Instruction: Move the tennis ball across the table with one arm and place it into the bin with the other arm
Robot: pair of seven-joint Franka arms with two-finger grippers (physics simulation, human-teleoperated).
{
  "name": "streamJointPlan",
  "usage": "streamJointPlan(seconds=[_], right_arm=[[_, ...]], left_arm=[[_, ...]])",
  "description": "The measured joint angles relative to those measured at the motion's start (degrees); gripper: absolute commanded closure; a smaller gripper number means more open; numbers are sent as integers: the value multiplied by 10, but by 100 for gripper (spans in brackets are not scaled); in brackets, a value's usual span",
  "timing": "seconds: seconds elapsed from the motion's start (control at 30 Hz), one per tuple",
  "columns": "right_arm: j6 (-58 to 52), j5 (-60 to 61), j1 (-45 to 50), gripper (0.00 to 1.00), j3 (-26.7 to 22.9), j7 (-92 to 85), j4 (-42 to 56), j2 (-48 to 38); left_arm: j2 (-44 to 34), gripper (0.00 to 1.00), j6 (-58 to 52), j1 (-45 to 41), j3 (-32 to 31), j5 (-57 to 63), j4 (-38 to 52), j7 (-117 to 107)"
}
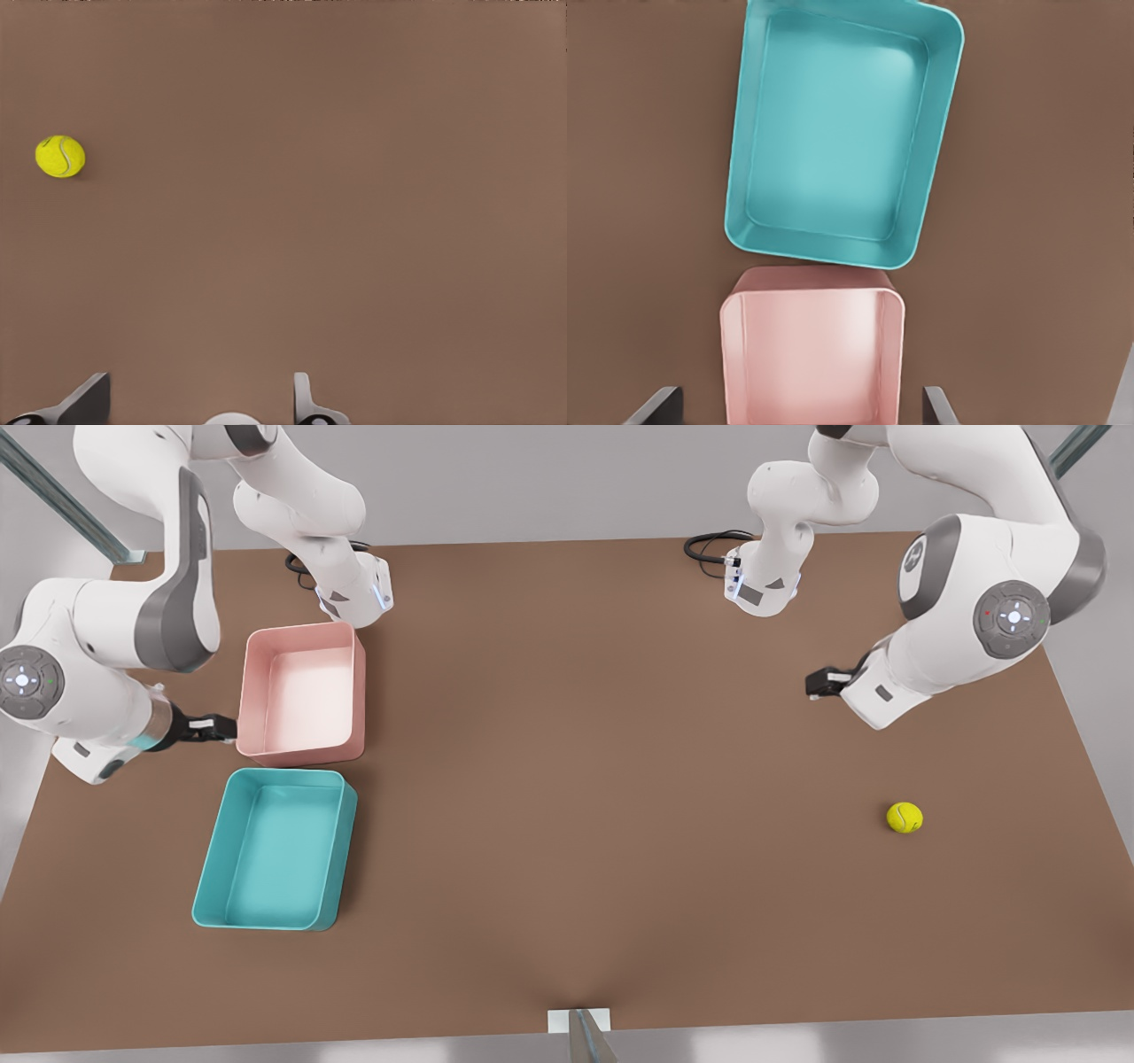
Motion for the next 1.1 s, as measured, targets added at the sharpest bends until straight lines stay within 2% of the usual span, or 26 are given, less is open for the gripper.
streamJointPlan(seconds=[0.07,0.13,0.27,0.37,0.53,0.9,1.1], right_arm=[[8,5,0,0,0,2,7,0],[13,9,1,0,0,4,8,1],[21,8,0,0,-2,7,13,35],[25,2,3,0,-1,9,38,60],[29,20,4,0,-3,13,90,94],[32,19,-1,0,-6,20,89,106],[53,24,-4,0,-5,22,-8,37]], left_arm=[[1,0,8,-2,2,0,0,-3],[4,78,15,1,9,2,-13,-2],[38,79,87,15,71,26,-79,67],[104,79,157,93,108,34,-88,201],[168,79,255,149,113,27,-104,434],[265,79,455,213,113,4,-127,899],[285,79,520,219,113,47,-151,1035]])
